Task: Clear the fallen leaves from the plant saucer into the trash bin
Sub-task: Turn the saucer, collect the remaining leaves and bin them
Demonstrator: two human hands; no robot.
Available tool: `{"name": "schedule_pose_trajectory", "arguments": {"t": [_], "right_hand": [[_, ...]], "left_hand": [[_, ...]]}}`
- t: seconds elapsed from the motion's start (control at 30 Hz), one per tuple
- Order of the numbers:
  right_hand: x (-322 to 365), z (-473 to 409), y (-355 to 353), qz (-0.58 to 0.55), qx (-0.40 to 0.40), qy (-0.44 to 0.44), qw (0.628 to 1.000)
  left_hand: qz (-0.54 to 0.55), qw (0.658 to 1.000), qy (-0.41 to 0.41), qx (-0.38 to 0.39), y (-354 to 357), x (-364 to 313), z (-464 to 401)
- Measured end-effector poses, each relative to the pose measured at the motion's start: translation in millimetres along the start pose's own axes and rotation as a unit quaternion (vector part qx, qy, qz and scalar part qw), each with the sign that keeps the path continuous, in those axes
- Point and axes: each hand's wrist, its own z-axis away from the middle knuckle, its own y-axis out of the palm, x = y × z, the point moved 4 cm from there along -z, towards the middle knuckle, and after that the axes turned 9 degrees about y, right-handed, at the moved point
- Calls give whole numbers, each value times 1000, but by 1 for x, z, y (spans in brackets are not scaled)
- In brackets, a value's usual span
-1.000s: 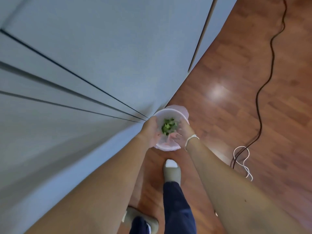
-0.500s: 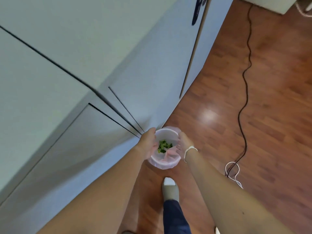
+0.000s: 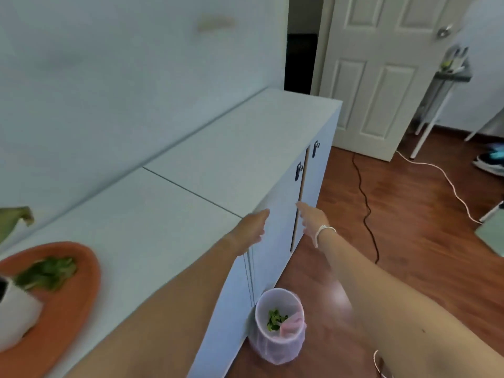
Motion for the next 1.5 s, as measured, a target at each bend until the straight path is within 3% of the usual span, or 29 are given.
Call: {"name": "schedule_pose_trajectory", "arguments": {"t": [0.13,0.27,0.6,0.8,0.93,1.03,1.13,1.4,1.5], "right_hand": [[58,58,38,97,23,-102,990],[87,98,104,138,72,-194,969],[61,144,268,314,246,-271,876],[47,152,315,384,322,-284,817],[39,158,332,394,350,-294,797],[38,161,337,385,343,-303,802],[36,161,340,369,342,-297,811],[33,162,341,356,325,-287,828],[31,159,342,343,330,-237,847]], "left_hand": [[-117,988,76,-69,-64,-47,56],[-208,970,71,-105,-124,-36,110],[-201,939,-29,-279,-205,71,211],[-181,906,-78,-374,-209,106,258],[-190,866,-110,-449,-210,124,286],[-228,830,-155,-484,-210,132,301],[-223,815,-184,-502,-212,139,307],[-218,847,-180,-450,-224,151,295],[-220,860,-182,-423,-233,157,294]]}}
